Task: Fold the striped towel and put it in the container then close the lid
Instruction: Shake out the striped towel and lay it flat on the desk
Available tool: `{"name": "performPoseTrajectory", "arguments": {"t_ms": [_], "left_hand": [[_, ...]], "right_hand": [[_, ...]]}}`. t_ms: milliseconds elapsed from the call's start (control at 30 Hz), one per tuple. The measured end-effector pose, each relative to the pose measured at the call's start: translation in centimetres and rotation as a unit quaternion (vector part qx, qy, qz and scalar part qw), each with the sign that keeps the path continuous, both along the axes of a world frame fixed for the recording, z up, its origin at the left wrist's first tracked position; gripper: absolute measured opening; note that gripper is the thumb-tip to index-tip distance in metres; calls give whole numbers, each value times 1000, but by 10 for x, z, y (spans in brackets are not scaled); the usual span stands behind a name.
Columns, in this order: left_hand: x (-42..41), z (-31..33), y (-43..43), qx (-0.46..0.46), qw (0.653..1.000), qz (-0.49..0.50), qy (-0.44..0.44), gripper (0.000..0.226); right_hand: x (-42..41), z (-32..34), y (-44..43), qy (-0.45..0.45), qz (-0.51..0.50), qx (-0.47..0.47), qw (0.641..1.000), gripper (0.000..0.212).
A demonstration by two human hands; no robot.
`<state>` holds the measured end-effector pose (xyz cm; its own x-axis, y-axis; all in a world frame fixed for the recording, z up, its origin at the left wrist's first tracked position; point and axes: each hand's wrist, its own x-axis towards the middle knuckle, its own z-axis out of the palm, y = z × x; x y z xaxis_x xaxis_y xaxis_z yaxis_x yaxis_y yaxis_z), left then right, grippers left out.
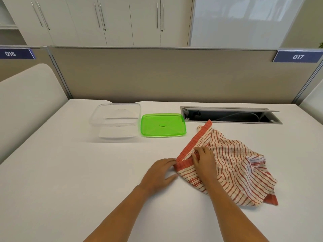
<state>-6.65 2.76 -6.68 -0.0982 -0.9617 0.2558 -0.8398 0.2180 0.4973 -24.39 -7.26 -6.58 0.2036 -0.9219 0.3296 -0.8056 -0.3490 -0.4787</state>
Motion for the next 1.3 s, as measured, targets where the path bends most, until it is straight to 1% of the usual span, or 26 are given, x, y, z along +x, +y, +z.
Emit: {"name": "performPoseTrajectory", "arguments": {"t_ms": [133,200,267,333,433,567,633,700,833,900,1000,1033,1067,1133,1200,1300], "left_hand": [[-10,9,-8,-16,999,-3,31,32],[-14,19,-12,-19,997,8,80,24],[-16,32,-16,-23,988,11,152,18],[-18,46,-20,-37,977,25,209,14],[-21,69,-29,-73,964,47,252,13],[-27,101,-40,-114,947,38,299,10],[-30,117,-42,-136,937,23,320,10],[-34,131,-42,-152,927,9,343,11],[-37,152,-40,-157,912,-26,378,11],[-38,160,-38,-168,906,-36,387,14],[-37,172,-37,-175,898,-41,402,18],[-36,174,-37,-175,898,-41,401,19],[-36,175,-37,-171,900,-42,400,18],[-35,175,-36,-148,904,-42,398,17],[-32,171,-37,-123,915,-44,382,19],[-22,161,-37,-113,941,-16,318,9]], "right_hand": [[-5,5,-4,-67,16,52,996,25],[-8,12,-7,-83,42,97,991,27],[-12,25,-10,-87,85,146,982,31],[-18,42,-11,-94,140,206,964,33],[-26,74,-4,-107,204,288,930,32],[-26,115,4,-186,242,285,909,34],[-25,133,6,-207,262,285,898,37],[-26,149,7,-203,276,305,889,42],[-27,174,11,-137,316,358,868,33],[-26,183,13,-150,319,345,870,35],[-25,198,11,-225,300,291,880,43],[-25,204,10,-242,295,268,885,43],[-25,210,9,-260,294,249,885,36],[-27,222,8,-305,302,218,877,13],[-28,238,10,-343,306,176,871,21],[-34,266,15,-434,294,106,845,23]]}}
